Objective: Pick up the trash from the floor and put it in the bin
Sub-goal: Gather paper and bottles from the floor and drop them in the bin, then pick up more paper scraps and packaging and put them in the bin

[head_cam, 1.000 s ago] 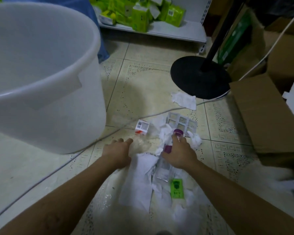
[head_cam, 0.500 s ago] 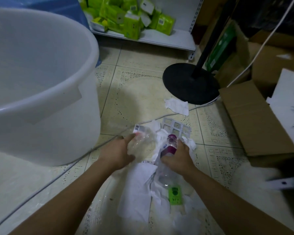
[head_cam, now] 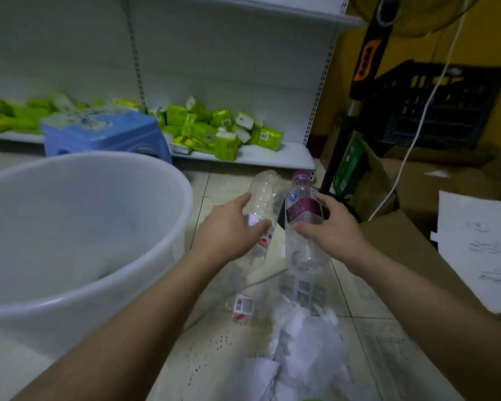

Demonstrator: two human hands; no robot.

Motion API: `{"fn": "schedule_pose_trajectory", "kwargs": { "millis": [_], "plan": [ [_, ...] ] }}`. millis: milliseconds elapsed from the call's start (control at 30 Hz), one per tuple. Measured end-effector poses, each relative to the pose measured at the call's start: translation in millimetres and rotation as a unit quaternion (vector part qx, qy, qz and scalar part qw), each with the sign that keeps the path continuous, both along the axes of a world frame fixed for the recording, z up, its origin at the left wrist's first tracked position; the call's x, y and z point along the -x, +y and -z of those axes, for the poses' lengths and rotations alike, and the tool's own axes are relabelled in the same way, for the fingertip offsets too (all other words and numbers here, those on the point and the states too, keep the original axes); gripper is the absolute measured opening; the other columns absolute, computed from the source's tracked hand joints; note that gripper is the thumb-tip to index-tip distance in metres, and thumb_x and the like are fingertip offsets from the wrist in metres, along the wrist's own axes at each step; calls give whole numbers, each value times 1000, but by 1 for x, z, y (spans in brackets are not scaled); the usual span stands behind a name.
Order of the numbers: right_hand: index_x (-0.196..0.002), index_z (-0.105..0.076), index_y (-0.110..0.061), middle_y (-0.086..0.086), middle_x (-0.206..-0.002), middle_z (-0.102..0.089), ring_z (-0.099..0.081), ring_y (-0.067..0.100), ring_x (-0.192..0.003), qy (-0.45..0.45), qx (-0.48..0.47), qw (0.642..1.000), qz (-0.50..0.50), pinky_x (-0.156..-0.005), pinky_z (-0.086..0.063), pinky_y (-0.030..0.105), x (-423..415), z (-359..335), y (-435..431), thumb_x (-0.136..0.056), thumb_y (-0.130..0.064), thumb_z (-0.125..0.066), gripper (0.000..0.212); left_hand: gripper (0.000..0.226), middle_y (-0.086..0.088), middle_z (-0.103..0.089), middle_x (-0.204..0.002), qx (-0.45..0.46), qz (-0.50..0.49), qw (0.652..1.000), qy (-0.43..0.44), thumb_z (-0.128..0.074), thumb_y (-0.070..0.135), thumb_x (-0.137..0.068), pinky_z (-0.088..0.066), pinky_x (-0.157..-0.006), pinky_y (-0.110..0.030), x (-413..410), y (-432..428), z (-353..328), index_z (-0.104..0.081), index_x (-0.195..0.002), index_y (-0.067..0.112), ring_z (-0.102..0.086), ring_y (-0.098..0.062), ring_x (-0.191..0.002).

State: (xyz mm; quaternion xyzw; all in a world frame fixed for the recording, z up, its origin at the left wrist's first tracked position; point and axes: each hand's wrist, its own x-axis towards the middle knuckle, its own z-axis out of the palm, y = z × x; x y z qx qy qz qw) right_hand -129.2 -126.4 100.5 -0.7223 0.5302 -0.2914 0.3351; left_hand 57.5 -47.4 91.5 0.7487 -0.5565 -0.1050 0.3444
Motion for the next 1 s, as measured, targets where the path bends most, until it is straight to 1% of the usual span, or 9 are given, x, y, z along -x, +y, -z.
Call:
{"fn": "schedule_pose_trajectory", "kwargs": {
  "millis": [133, 233, 367, 467, 600, 700, 767, 833, 1000],
  "plan": [
    [-129, -52, -28, -21, -99, -52, -59, 1, -86, -33, 52, 997, -38, -72, -52, 26, -38, -49, -2, -66, -35, -82, 70, 76, -2, -62, -129, 34, -24, 997, -69, -61, 62, -75, -50, -94, -38, -43, -1, -66, -43, -140, 27, -59, -22, -116],
    [-130, -51, -25, -5, -112, -56, -61, 9, -90, -49, 62, 994, -76, -78, -55, 32, -79, -70, 3, -65, -32, -83, 72, 75, -5, -66, -121, 23, -66, 992, -106, -60, 64, -74, -50, -91, -39, -94, 18, -92, -46, -137, 26, -60, -25, -112],
    [-129, -54, -22, -5, -113, -57, -60, 15, -99, -40, 60, 989, -132, -87, -52, 34, -149, -75, 26, -64, -36, -82, 72, 72, -7, -65, -123, -15, -142, 988, -65, -67, 61, -71, -51, -91, -39, -161, 59, -80, -52, -132, 24, -62, -26, -108],
    [-120, -61, -24, -7, -105, -63, -61, 12, -93, -37, 44, 985, -165, -77, -48, 27, -198, -64, 49, -60, -40, -82, 65, 74, -4, -66, -122, -57, -188, 979, -49, -70, 61, -68, -51, -89, -35, -197, 86, -58, -54, -130, 26, -63, -22, -106],
    [-113, -64, -29, -9, -100, -64, -60, 11, -93, -36, 52, 979, -195, -68, -41, 21, -242, -44, 70, -62, -46, -81, 56, 75, -3, -69, -116, -48, -228, 972, -42, -70, 63, -66, -50, -86, -33, -227, 107, -45, -55, -129, 25, -64, -20, -102],
    [-126, -58, -28, -5, -118, -64, -59, 10, -102, 57, 75, 967, -236, -77, -42, 24, -256, -28, 74, -67, -58, -74, 67, 78, -5, -61, -129, -85, -218, 971, -59, -62, 64, -74, -45, -95, -36, -231, 112, -34, -47, -138, 23, -57, -23, -116],
    [-138, -48, -25, -2, -140, -52, -51, 13, -120, 122, 104, 957, -243, -94, -42, 29, -254, -24, 72, -69, -56, -74, 80, 76, -3, -55, -137, -103, -194, 973, -75, -60, 64, -75, -43, -100, -40, -224, 112, -28, -44, -139, 24, -52, -23, -123],
    [-142, -41, -27, 0, -152, -37, -38, 19, -137, 171, 132, 946, -241, -110, -35, 36, -246, -25, 67, -69, -51, -76, 84, 75, -1, -53, -138, -103, -174, 974, -106, -61, 61, -74, -42, -102, -42, -216, 109, -25, -44, -137, 26, -49, -22, -125],
    [-145, -35, -34, 3, -158, -26, -25, 22, -145, 223, 152, 937, -220, -114, -28, 42, -208, -34, 48, -71, -48, -75, 86, 72, -1, -50, -139, -87, -105, 980, -148, -65, 57, -73, -41, -99, -39, -175, 87, -31, -43, -137, 30, -46, -22, -125]
  ]
}}
